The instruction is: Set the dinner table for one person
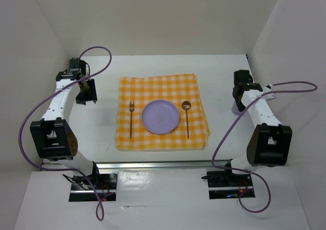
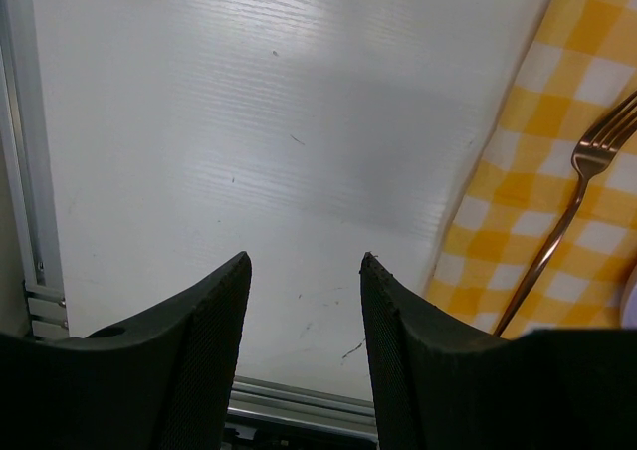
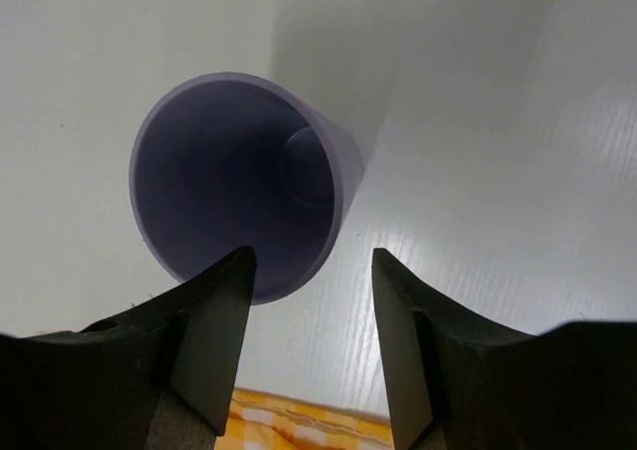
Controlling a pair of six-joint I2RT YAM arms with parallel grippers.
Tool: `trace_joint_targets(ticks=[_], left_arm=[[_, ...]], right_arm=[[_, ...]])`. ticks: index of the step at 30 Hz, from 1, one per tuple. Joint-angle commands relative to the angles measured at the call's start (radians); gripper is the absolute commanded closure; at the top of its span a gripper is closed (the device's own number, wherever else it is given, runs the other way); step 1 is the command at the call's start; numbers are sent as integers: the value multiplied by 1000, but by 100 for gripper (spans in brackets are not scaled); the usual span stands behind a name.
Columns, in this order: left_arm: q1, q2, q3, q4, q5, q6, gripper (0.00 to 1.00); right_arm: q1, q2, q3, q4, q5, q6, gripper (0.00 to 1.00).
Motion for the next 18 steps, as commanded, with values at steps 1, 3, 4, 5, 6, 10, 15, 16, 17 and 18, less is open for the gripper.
trace_joint_targets(ticks=[1,3,4,5,6,10,15,16,17,18], left_arm=[[7,-17,34,-3,10,10,44],[7,-17,25,-3,10,10,44],[7,-17,25,-3,10,10,44],[7,-17,25,-3,10,10,44],[7,-17,25,-3,10,10,44],[7,-17,25,-3,10,10,44],[7,-17,25,-3,31,19,44],[7,-17,25,-3,31,19,44],[7,-17,25,-3,31,19,44],[7,-17,25,-3,31,19,44]], right_arm=[[-6,2,3,83,64,-39,43],[-6,2,-6,92,64,-50,53],[-6,2,-6,92,64,-50,60],[-6,2,-6,92,64,-41,65],[-6,2,-17,83,64,-41,71],[-6,-9,-40,83,64,-32,71],[-6,-9,-60,92,55,-21,67],[-6,-9,-60,92,55,-21,67],[-6,3,-60,92,46,-21,67],[-6,3,-60,92,46,-21,67]])
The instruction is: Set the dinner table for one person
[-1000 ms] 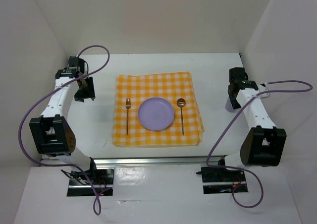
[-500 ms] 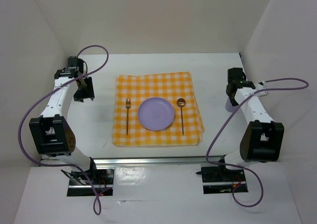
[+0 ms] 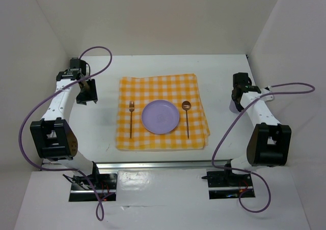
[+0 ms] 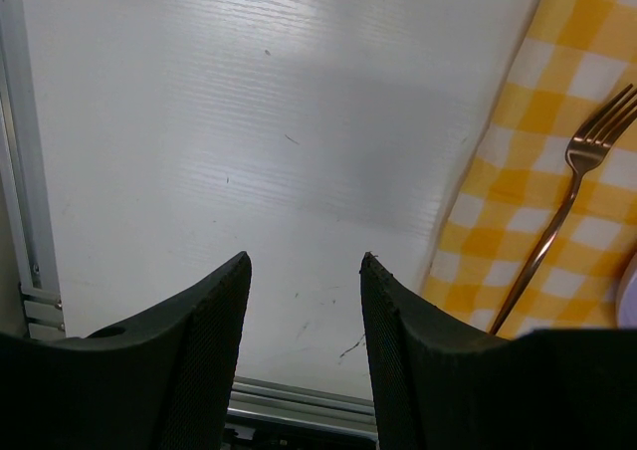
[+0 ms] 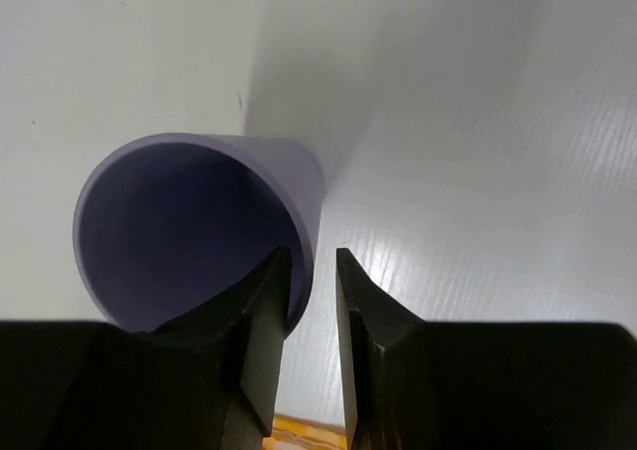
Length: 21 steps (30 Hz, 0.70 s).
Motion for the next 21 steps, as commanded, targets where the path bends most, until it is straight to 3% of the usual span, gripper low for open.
trace_joint_targets(ticks=[1,2,6,8,13,19,21], left_arm=[[7,-17,25,-3,21,17,44],[7,-17,25,-3,21,17,44],[7,-26,25,-3,21,17,44],[7,-26,25,-3,21,17,44],[7,-26,25,-3,21,17,46],[7,-26,25,-3,21,17,46],[7,-26,25,-3,12,17,46]], right_arm=[[-6,14,-7,28,34,18,67],[-6,26,-7,28,34,18,67],[-6,26,38,4,24,3,100],[-6,8,68,19,0,-46,100],[-6,-29,174,169,-109,-377,100],[158,57,367,224,-224,-587,100],[227,156,444,215,-241,-643,100]])
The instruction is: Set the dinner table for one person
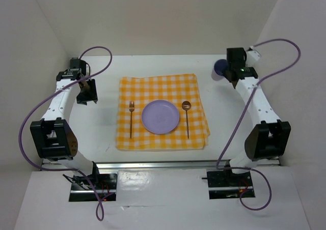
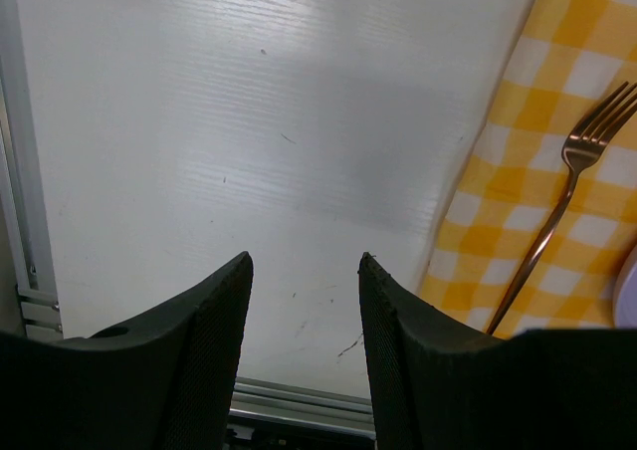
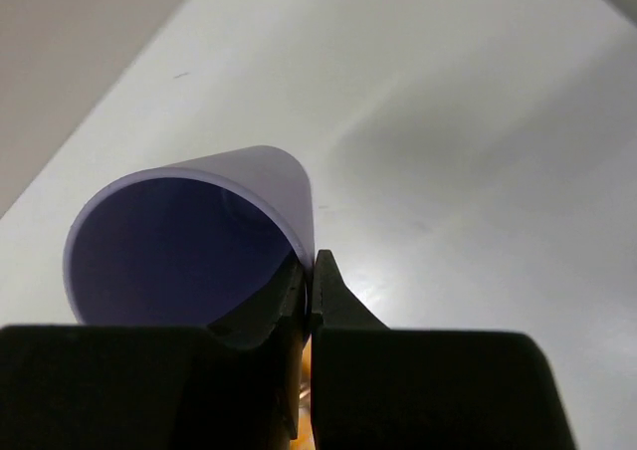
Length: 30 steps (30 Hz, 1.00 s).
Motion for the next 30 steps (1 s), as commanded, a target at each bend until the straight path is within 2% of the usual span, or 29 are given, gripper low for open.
trace_joint_targets(ticks=[1,6,8,12,21,30], left_arm=[[7,-26,25,-3,3,16,46],[7,-36,16,-3,-21,16,46],[7,-36,7,-3,-21,16,46],[7,-36,7,-3,-21,16,46],[7,-17,17,-3,-21,16,46],[7,-17,17,6,-21,16,46]], right_arm=[[165,137,205,68,-75,-206,100],[268,442,507,-127,-78,-258,100],[302,482,569,-127,-63,-269,100],[336,520,569,-64,-87,-304,100],[368,625,644,-182,-50,-281,100],[368,562,606,-209,-70,-247,100]])
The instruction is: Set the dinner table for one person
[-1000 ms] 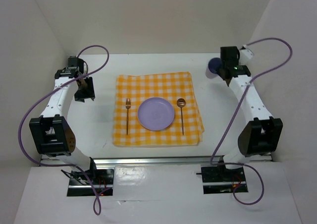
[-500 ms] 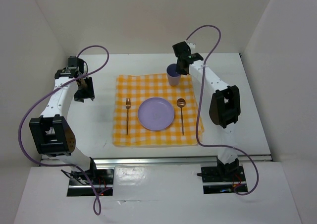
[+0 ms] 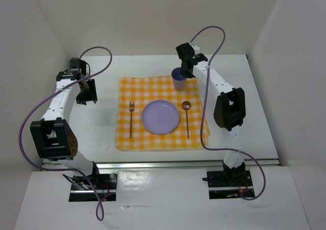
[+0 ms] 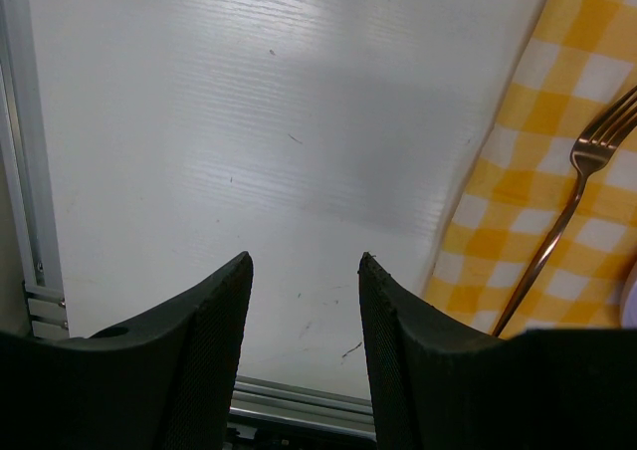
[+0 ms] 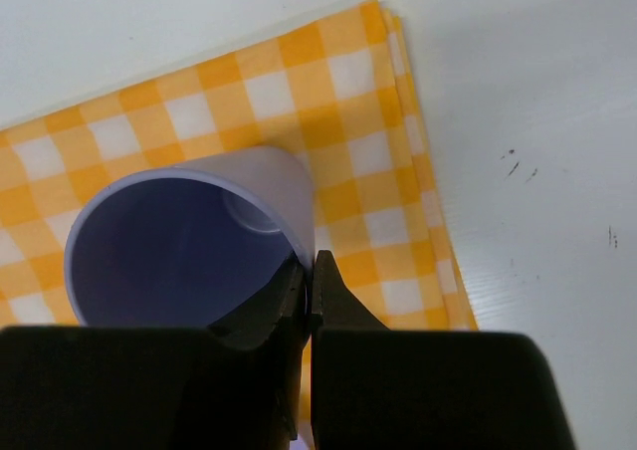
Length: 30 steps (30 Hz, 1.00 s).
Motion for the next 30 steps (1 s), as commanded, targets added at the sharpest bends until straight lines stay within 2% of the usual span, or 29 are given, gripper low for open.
trace_joint_targets(ticks=[1,12,13,14,15,18,22,23,25,26,30], left_arm=[[7,-17,17,8,-5,16,46],[7,-17,17,8,4,26,46],[7,-17,8,8,4,26,46],[7,-26,8,8,4,26,46],[7,-26,8,8,4,26,46],[7,-26,-1,8,4,26,46],[7,-26,-1,8,4,26,46],[7,-26,-1,8,4,26,46],[7,-26,-1,8,4,26,46],[7,-26,-1,8,4,26,46],[7,-26,-1,8,-5,26,46]], right_arm=[[9,-56,-24,3,4,18,100],[9,2,-39,4,-30,40,100],[9,2,-26,4,-39,40,92],[9,2,-14,4,-39,40,75],[9,2,-14,4,-39,40,64],[9,-24,-2,15,-30,40,39],[9,-62,21,40,-30,12,30],[9,-71,21,49,-40,1,26],[9,-99,49,59,-62,-8,13],[9,-146,49,79,-71,-19,0],[-4,-319,14,182,-82,-63,0]])
